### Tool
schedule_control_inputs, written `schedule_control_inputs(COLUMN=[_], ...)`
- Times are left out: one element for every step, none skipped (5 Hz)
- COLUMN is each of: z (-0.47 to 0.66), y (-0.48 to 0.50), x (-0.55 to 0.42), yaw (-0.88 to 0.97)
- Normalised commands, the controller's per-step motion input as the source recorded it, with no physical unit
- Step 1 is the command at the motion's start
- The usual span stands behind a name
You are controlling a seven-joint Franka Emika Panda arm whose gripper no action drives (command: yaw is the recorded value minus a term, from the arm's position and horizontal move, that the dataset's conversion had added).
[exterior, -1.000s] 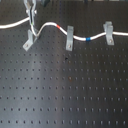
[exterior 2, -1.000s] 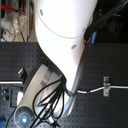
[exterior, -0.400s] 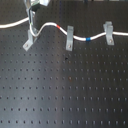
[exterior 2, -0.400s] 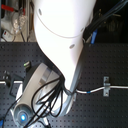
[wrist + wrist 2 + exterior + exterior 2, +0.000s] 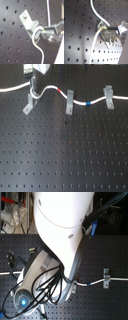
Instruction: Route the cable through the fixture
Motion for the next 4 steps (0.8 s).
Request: schedule_control_inputs(z=[-0.02, 0.0, 0.0, 0.0], y=[-0.049, 0.138, 0.274, 0.13], x=[-0.176, -0.177, -0.119, -0.014], yaw=[0.32, 0.42, 0.47, 0.3])
